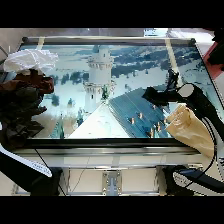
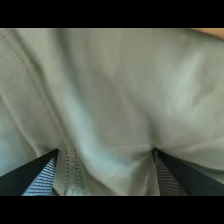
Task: Fold the shirts.
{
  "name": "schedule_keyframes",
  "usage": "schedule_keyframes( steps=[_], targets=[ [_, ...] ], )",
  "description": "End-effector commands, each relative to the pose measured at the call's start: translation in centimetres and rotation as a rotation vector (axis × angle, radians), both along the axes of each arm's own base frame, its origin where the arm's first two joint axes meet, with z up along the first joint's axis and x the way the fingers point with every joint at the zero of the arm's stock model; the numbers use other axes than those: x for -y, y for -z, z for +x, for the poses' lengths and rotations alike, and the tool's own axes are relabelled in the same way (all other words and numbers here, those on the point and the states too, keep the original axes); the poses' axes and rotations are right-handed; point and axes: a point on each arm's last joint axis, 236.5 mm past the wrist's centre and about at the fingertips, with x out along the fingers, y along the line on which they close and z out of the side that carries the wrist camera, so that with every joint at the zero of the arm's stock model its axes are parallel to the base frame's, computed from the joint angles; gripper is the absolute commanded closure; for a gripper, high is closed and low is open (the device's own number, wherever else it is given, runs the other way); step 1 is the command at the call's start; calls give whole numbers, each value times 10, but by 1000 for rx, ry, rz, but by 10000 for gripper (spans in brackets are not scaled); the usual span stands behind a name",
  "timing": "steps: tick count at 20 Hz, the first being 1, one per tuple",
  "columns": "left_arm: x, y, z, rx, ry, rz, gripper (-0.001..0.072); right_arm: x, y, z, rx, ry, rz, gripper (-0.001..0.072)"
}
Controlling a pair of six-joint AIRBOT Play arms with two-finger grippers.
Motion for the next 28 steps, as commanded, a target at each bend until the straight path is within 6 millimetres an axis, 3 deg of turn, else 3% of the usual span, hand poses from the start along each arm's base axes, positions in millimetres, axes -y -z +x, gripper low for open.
schedule_keyframes(
  steps=[1,2,3,4,7,9,12,14,18,22,25,28],
  targets=[
    [15,22,9,18,18,-80,30,-2,-1,0,1,3,13,331],
    [22,23,18,52,19,-108,180,-2,-1,0,1,3,13,331],
    [29,23,25,82,30,-136,565,-2,-1,0,1,3,13,331],
    [35,20,33,117,48,-158,695,-2,-1,0,0,3,13,331],
    [70,1,59,245,107,-298,695,-2,-2,1,4,4,12,331],
    [107,-28,83,377,148,-441,696,-1,-3,4,15,11,12,331],
    [188,-94,113,579,288,-706,696,1,-7,12,51,31,11,331],
    [251,-117,115,586,414,-831,696,3,-11,20,83,49,11,331],
    [407,-107,72,328,761,-944,696,10,-19,35,150,85,4,331],
    [554,-83,18,155,1083,-879,696,34,-43,45,254,96,-89,331],
    [635,-68,-21,125,1262,-794,696,73,-78,47,327,123,-189,331],
    [698,-65,-58,139,1372,-786,696,109,-102,42,368,140,-270,331]
  ],
)
